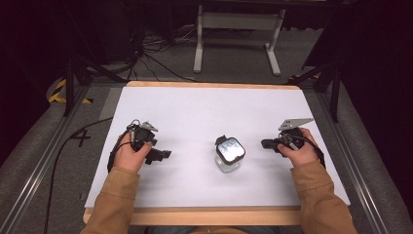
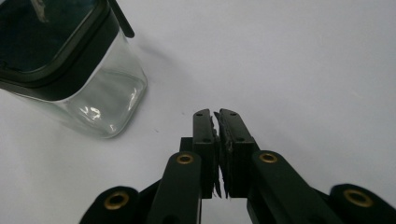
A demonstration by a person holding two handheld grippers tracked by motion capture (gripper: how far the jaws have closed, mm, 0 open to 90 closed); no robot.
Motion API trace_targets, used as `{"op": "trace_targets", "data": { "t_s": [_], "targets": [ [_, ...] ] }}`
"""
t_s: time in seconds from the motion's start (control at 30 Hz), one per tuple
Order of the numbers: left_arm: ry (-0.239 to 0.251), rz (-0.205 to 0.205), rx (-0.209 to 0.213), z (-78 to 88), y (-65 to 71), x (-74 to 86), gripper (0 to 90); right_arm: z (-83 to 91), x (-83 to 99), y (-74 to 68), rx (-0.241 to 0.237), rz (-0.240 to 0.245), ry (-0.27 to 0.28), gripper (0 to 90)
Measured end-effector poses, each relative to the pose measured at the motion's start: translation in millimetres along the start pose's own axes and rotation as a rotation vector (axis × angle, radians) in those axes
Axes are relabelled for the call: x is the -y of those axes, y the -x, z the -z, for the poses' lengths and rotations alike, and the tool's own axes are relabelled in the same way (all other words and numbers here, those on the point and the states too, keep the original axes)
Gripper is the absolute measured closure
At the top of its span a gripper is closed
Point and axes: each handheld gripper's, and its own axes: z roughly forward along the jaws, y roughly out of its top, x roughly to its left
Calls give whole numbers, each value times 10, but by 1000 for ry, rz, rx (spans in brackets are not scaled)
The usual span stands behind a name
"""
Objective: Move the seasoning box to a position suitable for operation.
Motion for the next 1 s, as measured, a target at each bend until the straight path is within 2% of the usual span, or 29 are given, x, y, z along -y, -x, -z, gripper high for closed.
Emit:
{"op": "trace_targets", "data": {
  "t_s": [0.13,0.27,0.4,0.47,0.5,0.53,0.6,0.67,0.77,0.87,1.0],
  "targets": [
    [28,-29,-9,42,38,-28,214,-10,-21,-34,-59,16,42,889],
    [37,-49,-1,56,78,-56,207,-42,-32,-64,-77,38,54,899],
    [52,-52,2,72,116,-72,206,-65,-32,-91,-89,44,66,899],
    [58,-80,9,88,129,-87,207,-102,-38,-125,-99,59,87,899],
    [81,-86,21,103,162,-100,206,-126,-51,-161,-121,72,122,899],
    [78,-90,26,114,173,-106,206,-144,-59,-181,-136,82,143,899],
    [93,-102,34,124,204,-113,202,-177,-69,-220,-152,95,160,900],
    [102,-110,35,143,221,-116,203,-221,-70,-254,-174,111,152,900],
    [126,-115,37,163,236,-122,207,-297,-60,-285,-161,111,147,900],
    [111,-132,54,165,248,-130,195,-382,-41,-322,-160,114,140,900],
    [96,-135,50,143,255,-132,195,-448,-35,-353,-159,120,129,900]
  ]
}}
